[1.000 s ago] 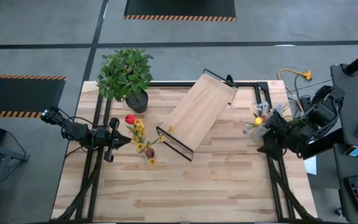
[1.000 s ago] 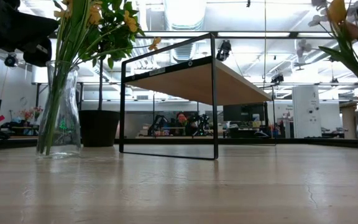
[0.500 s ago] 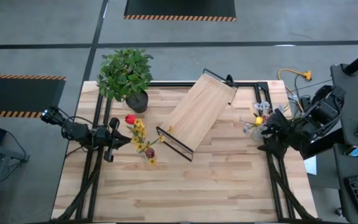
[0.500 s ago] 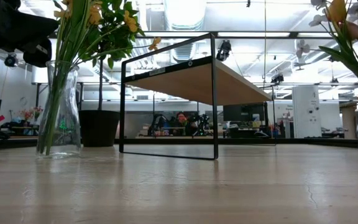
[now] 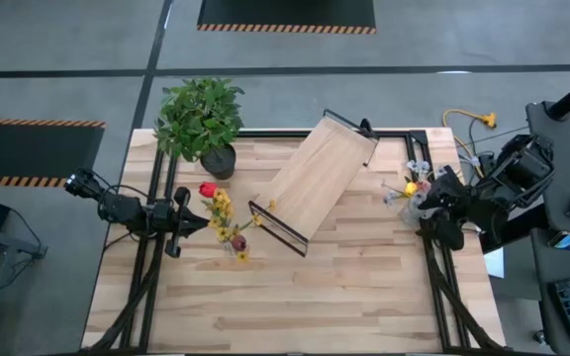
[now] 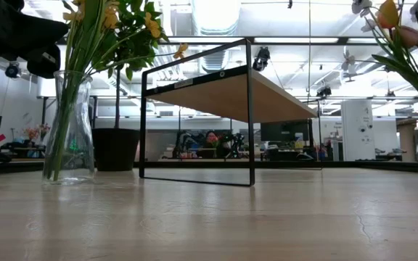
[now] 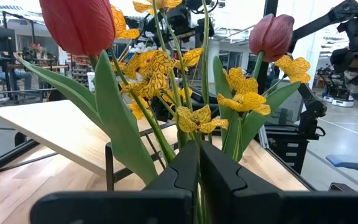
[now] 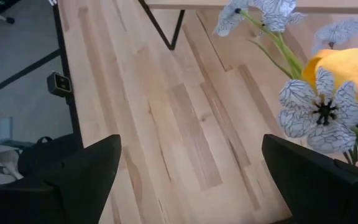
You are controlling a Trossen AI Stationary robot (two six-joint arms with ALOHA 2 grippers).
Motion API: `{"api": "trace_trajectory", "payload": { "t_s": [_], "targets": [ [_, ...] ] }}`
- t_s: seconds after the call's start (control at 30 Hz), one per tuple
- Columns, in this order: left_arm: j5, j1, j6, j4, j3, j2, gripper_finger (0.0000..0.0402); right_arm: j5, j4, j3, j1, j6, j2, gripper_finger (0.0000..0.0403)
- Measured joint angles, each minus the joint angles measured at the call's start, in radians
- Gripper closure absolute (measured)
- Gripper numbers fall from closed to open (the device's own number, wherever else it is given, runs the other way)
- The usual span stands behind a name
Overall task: Pick and place flowers into a vace then onto a shelf
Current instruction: Put the right flower vase on the shelf
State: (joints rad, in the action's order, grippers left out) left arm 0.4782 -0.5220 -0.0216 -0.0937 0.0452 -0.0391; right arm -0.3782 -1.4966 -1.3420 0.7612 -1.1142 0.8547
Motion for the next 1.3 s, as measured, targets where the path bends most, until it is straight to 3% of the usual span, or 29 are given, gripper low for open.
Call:
{"api": "trace_trajectory", "payload": {
  "t_s": [0.47, 0.93, 1.3],
  "targets": [
    [0.0, 0.0, 0.0, 0.0, 0.0, 0.0, 0.0401, -0.01, 0.004, -0.012, 0.0, 0.076, 0.0, 0.0023],
    [0.0, 0.0, 0.0, 0.0, 0.0, 0.0, 0.0402, -0.075, 0.028, -0.011, 0.0, 0.307, 0.003, 0.0023],
    [0.0, 0.0, 0.0, 0.0, 0.0, 0.0, 0.0402, -0.116, 0.035, 0.062, 0.0, 0.298, -0.003, 0.0023]
  ]
}}
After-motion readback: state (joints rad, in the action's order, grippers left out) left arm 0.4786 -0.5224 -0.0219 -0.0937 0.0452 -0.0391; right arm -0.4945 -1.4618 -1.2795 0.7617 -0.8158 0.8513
